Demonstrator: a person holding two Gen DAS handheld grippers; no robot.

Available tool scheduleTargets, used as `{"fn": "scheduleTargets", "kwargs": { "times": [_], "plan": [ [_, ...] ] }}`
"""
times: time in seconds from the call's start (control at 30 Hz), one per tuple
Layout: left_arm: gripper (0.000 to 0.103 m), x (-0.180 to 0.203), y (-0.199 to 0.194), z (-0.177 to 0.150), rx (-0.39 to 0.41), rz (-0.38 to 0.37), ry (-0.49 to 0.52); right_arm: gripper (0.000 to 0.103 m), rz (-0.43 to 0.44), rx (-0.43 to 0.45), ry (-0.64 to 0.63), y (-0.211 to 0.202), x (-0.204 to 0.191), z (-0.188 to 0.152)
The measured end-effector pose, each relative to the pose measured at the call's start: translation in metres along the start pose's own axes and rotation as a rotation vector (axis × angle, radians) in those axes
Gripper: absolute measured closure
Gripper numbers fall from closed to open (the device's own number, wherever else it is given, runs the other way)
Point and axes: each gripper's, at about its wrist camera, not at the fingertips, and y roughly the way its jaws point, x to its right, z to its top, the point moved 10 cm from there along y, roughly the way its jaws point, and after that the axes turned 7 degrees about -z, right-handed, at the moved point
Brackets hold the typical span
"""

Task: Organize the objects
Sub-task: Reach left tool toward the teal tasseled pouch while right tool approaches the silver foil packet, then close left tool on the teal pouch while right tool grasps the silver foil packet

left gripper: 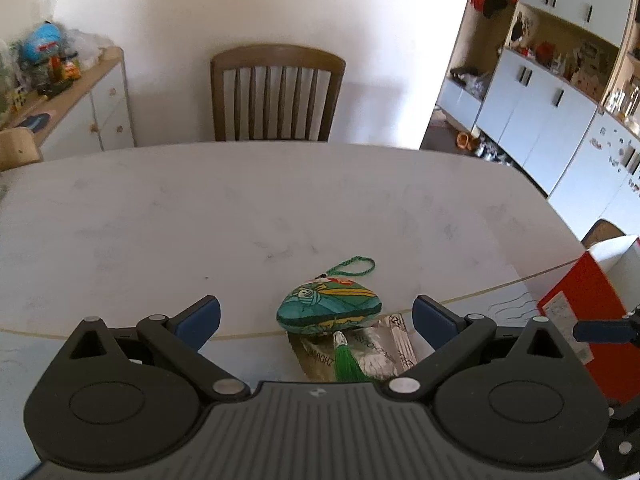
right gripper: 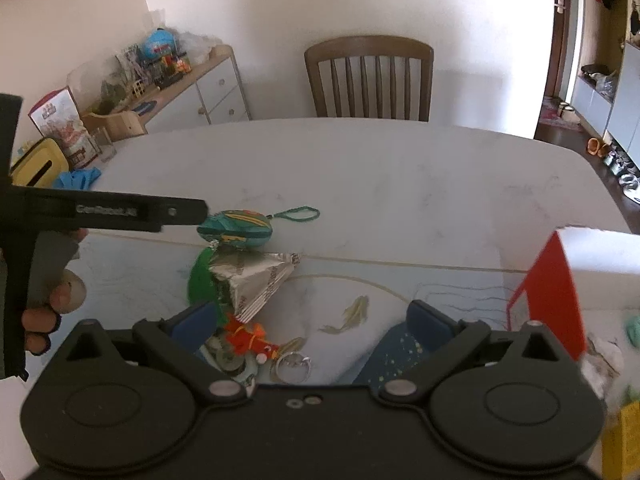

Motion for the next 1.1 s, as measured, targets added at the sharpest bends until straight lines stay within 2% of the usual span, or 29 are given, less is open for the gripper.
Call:
{"fn": "scheduleTargets", "kwargs": {
  "times": [0.37,0.6,0.83,0.93,1.0,1.1],
  "plan": [
    [0.000,0.001,0.064,-0.011,-0.093,-0.007,0.006,0.003,0.018,-0.057,-0.008,0.035,0.001,0.006],
    [0.000,-0.009,0.084,-0.015,-0.112,0.006,-0.028,0.003,0.039,-0.072,-0.010,0.047,-0.005,0.009],
    [0.001,-0.012,0.089,-0.017,-0.101,-0.021,-0.034,0.003,0.052,-0.085,-0.010,0.053,-0.007,0.009],
    [0.011,-0.014,0.089,-0.016,-0.088,-0.038,-0.029,0.003,0.057,-0.090,-0.005,0.056,-0.008,0.009],
    [0.022,-0.012,0.090,-0.016,-0.089,-0.049,-0.025,0.003,0.061,-0.090,-0.007,0.057,-0.009,0.010],
    [0.028,-0.012,0.088,-0.016,-0.076,-0.057,-0.025,0.003,0.066,-0.093,-0.012,0.059,-0.011,0.010]
  ]
}}
